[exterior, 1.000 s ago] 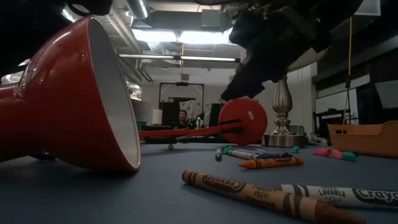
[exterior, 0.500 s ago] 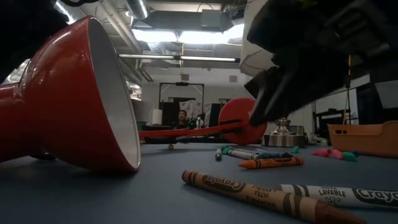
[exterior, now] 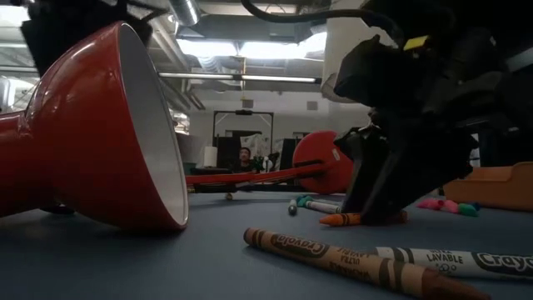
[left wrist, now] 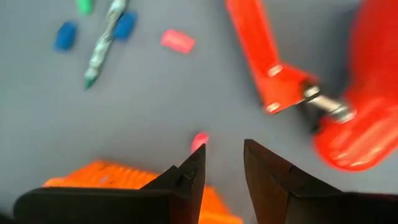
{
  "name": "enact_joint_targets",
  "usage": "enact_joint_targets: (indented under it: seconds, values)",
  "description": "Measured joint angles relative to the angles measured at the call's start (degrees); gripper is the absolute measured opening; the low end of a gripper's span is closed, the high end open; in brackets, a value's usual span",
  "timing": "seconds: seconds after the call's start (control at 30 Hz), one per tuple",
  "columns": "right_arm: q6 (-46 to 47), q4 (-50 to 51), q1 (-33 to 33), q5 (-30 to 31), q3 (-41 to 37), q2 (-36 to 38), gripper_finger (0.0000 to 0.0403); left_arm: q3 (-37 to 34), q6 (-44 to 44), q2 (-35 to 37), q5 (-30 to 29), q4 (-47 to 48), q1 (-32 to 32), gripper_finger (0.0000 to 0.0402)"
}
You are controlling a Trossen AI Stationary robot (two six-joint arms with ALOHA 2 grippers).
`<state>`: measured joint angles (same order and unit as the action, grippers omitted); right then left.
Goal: Sort crayons
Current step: Put the orange crayon into the red bin
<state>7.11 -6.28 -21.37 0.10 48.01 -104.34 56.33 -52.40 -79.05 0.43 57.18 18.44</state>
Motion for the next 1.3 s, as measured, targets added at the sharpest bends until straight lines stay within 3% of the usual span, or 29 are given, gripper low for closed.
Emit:
enact_joint_targets:
  seconds: [0.23, 0.63, 0.87, 1.3]
  values:
    - [-0.09, -0.24, -0.02, 0.2, 0.09, -0.64, 0.0106, 0.0, 1.07, 0.0, -5.85, -10.57, 0.0, 0.0083]
    - [-0.1, -1.03, 0.0, 0.09, 0.01, -0.76, 0.002, 0.0, 21.38, 0.0, -21.04, -26.47, 0.11, 0.0069]
    - [-0.13, -2.92, 0.0, -0.11, -0.13, -0.93, 0.0022, -0.02, 27.26, 0.0, -22.38, -31.38, 0.11, 0.0069]
    - [-4.1, -4.48, 0.0, 2.26, 4.6, -0.57, 0.0025, 0.0, 27.56, 0.0, -22.34, -31.57, 0.11, 0.0069]
